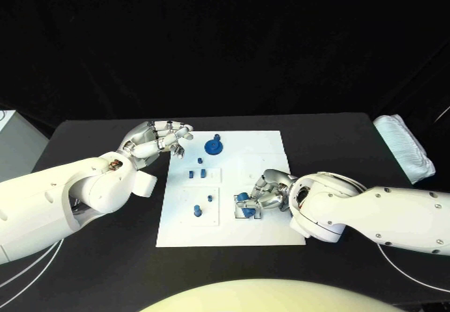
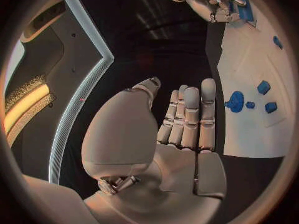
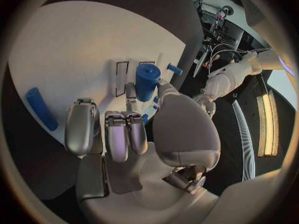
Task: Assemble the parts on the task board
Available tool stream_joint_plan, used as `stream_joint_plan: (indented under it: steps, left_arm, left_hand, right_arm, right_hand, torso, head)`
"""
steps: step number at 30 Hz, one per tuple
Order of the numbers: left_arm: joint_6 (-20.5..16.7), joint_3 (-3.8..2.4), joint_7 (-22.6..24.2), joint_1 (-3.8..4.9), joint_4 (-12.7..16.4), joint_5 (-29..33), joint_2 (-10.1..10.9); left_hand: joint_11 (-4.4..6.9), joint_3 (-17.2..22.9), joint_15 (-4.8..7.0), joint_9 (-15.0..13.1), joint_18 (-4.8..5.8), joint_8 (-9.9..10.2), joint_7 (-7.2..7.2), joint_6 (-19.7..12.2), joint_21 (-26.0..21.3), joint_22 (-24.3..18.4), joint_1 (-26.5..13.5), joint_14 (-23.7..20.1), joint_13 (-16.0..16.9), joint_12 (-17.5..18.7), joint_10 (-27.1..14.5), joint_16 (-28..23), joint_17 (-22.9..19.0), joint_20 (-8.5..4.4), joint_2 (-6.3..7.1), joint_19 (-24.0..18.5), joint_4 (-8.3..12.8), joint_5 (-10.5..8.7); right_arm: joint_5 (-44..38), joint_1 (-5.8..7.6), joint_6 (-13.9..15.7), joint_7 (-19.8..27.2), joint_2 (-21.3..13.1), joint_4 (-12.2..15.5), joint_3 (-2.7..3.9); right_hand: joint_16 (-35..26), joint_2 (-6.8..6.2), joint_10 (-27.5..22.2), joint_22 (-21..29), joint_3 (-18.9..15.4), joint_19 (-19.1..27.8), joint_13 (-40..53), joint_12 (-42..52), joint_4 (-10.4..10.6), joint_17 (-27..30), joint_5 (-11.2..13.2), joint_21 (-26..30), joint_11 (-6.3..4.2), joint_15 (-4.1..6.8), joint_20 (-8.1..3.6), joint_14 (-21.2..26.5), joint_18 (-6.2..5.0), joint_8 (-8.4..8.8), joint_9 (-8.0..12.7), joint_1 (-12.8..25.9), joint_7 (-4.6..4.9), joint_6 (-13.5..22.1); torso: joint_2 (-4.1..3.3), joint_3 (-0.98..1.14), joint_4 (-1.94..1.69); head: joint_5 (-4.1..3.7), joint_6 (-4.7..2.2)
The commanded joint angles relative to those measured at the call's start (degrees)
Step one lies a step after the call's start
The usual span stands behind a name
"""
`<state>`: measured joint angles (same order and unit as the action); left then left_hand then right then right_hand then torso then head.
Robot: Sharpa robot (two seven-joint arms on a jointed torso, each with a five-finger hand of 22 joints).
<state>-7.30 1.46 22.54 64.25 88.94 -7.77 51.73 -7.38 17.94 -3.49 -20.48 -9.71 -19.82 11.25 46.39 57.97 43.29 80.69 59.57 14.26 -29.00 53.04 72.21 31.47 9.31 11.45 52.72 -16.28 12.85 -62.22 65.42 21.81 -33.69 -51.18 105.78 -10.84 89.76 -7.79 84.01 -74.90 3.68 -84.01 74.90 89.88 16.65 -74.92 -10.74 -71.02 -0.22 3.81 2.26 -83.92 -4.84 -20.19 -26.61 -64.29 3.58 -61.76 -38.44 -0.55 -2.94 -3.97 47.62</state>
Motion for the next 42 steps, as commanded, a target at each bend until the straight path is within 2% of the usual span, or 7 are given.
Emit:
stream_joint_plan:
  steps: [1, 6, 12, 17, 27, 38, 42]
  left_arm:
    - [1.02, -0.03, 0.20, -0.01, 0.24, 0.30, 0.02]
    - [1.18, -0.03, 0.15, -0.01, 0.36, 0.23, 0.10]
    - [1.39, -0.03, 0.11, -0.01, 0.44, 0.15, 0.14]
    - [1.42, -0.03, 0.07, -0.01, 0.44, 0.13, 0.19]
    - [1.46, -0.03, -0.02, -0.01, 0.43, 0.10, 0.29]
    - [1.48, -0.03, -0.12, -0.01, 0.43, 0.03, 0.27]
    - [1.43, -0.03, -0.14, -0.01, 0.38, -0.02, 0.22]
  left_hand:
    - [-0.07, -0.05, -0.12, 0.06, -0.67, -0.20, 0.02, -0.37, -0.17, 0.02, 0.71, -0.02, 0.09, -0.25, -0.34, -0.10, 0.05, 0.00, -0.03, 0.03, 0.10, 0.01]
    - [-0.07, -0.05, -0.12, 0.06, -0.67, -0.20, 0.02, -0.37, -0.17, 0.02, 0.71, -0.02, 0.09, -0.25, -0.34, -0.10, 0.05, 0.00, -0.03, 0.03, 0.10, 0.01]
    - [-0.08, -0.09, -0.13, 0.07, -0.66, -0.20, 0.03, -0.39, -0.15, 0.05, 0.72, 0.00, 0.09, -0.25, -0.35, -0.10, 0.07, 0.00, -0.04, 0.07, 0.06, 0.00]
    - [-0.08, -0.13, -0.14, 0.07, -0.65, -0.19, 0.04, -0.42, -0.14, 0.07, 0.75, 0.03, 0.09, -0.26, -0.37, -0.08, 0.13, 0.00, -0.04, 0.09, 0.05, 0.00]
    - [-0.08, -0.13, -0.14, 0.07, -0.65, -0.19, 0.04, -0.42, -0.14, 0.07, 0.75, 0.03, 0.09, -0.26, -0.37, -0.08, 0.13, 0.00, -0.04, 0.09, 0.05, 0.00]
    - [-0.09, -0.17, -0.14, 0.09, -0.66, -0.19, 0.05, -0.45, -0.14, 0.06, 0.86, 0.07, 0.08, -0.27, -0.39, -0.06, 0.18, 0.00, -0.09, 0.11, 0.02, 0.00]
    - [-0.09, -0.17, -0.14, 0.09, -0.66, -0.19, 0.05, -0.45, -0.14, 0.06, 0.86, 0.07, 0.08, -0.27, -0.39, -0.06, 0.18, 0.00, -0.09, 0.11, 0.02, 0.00]
  right_arm:
    - [-2.21, -0.09, -1.26, -0.31, 0.18, -0.08, 0.00]
    - [-2.37, -0.14, -1.87, -0.39, 0.32, -0.25, 0.00]
    - [-2.52, -0.20, -1.46, -0.15, 0.35, -0.41, 0.00]
    - [-3.17, -0.30, -1.25, 0.52, 0.03, -0.12, 0.00]
    - [-3.69, -0.54, 0.30, 5.29, -1.83, 1.78, 0.00]
    - [-2.81, -0.81, 0.87, 6.37, -2.64, 1.66, 0.02]
    - [-2.76, -0.86, 1.15, 5.67, -2.40, 1.17, 0.01]
  right_hand:
    - [0.24, -1.19, 5.99, -1.67, -1.29, 0.20, 15.10, 0.12, 0.25, -15.08, 2.94, 0.62, -0.08, 0.11, -0.09, -6.08, 0.80, -0.10, 0.02, 1.32, 0.32, 0.67]
    - [0.24, -0.31, 5.99, -1.35, -8.22, 0.42, 15.10, 0.12, 0.22, -15.08, 3.10, 1.58, 0.15, -0.10, 0.09, -6.08, 0.65, -0.54, -0.41, 2.81, 0.54, 1.54]
    - [0.24, -1.13, 5.99, -1.28, -11.66, 0.46, 15.10, 0.12, 0.39, -15.08, 5.55, 2.00, 0.26, -0.19, 0.19, -6.08, 0.61, -0.76, -0.61, 3.79, 0.68, 2.08]
    - [0.24, -1.17, 5.99, -1.30, -11.94, 0.45, 15.10, 0.12, 0.40, -15.08, 6.01, 2.02, 0.27, -0.21, 0.20, -6.08, 0.61, -0.82, -0.64, 4.04, 0.69, 2.12]
    - [0.24, 1.32, 5.99, -1.83, -10.67, 0.16, 15.10, 0.12, 0.05, -15.08, 3.38, 1.69, 0.06, -0.06, 0.12, -6.08, 0.70, -1.60, -1.00, -0.94, 0.45, 1.86]
    - [0.24, 1.62, 5.99, -2.24, -9.96, -0.02, 15.10, 0.12, -0.13, -15.08, 2.70, 1.37, -0.47, 0.38, -0.23, -6.08, 0.78, -2.93, -1.52, -4.25, -0.17, 0.84]
    - [0.24, 0.93, 5.99, -2.42, -9.17, -0.09, 15.10, 0.12, 0.04, -15.08, 2.41, 1.22, -0.55, 0.47, -0.34, -6.08, 0.82, -3.16, -1.57, -5.21, -0.24, 0.87]
  torso:
    - [-0.01, -0.02, -0.08]
    - [0.06, -0.05, -0.05]
    - [0.12, -0.03, -0.03]
    - [0.17, -0.02, -0.01]
    - [0.12, 0.00, 0.02]
    - [0.15, -0.02, 0.00]
    - [0.20, -0.02, -0.04]
  head:
    - [-0.05, -0.01]
    - [0.00, 0.14]
    - [0.07, 0.09]
    - [0.12, 0.16]
    - [0.22, -0.06]
    - [0.41, -0.26]
    - [0.46, -0.31]
